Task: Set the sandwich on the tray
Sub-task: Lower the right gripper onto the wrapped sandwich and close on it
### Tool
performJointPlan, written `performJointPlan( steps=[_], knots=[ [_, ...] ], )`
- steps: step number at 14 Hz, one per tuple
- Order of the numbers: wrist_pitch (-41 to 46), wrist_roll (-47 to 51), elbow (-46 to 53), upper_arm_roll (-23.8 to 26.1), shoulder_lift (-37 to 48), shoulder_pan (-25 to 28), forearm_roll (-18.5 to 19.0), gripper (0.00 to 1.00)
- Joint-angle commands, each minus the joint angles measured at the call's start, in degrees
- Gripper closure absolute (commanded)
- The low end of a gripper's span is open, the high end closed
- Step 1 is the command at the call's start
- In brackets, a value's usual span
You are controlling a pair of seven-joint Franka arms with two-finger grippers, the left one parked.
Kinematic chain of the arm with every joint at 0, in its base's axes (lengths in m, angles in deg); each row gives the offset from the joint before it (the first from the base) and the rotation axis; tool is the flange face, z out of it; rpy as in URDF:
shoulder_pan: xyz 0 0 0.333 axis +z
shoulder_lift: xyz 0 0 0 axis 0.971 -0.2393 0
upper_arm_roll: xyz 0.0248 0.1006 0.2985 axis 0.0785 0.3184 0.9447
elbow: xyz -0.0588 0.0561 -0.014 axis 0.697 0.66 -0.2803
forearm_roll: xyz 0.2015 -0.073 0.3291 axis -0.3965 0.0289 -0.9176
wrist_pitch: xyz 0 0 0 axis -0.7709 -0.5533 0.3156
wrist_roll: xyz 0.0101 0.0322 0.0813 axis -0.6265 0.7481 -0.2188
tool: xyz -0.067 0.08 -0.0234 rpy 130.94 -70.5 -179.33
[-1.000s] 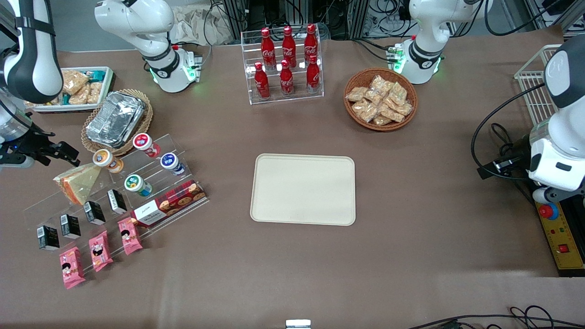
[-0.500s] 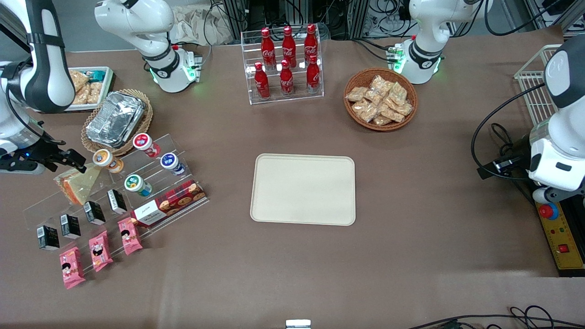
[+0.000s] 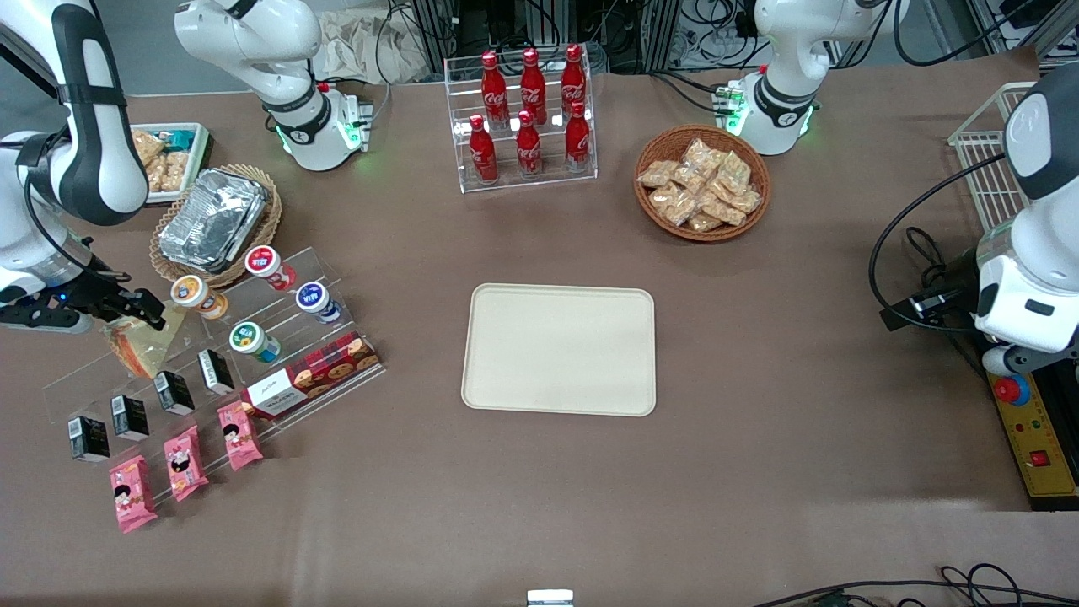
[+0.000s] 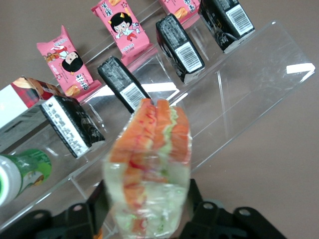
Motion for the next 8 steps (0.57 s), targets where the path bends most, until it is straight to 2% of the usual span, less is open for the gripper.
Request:
performJointPlan(
  steps=[1, 4, 6, 8],
  knots=[
    [-1.1, 0.6, -0.2, 0.1, -0.1, -0.4, -1.2, 0.52],
    [-1.0, 0.6, -0.1, 0.1, -0.1, -0.4, -1.3, 0.76],
    [-0.3, 0.6, 0.3, 0.1, 0.1, -0.5, -1.2, 0.84],
    [1.2, 0.3, 2.4, 0.0, 0.1, -0.5, -1.2, 0.87]
  ],
)
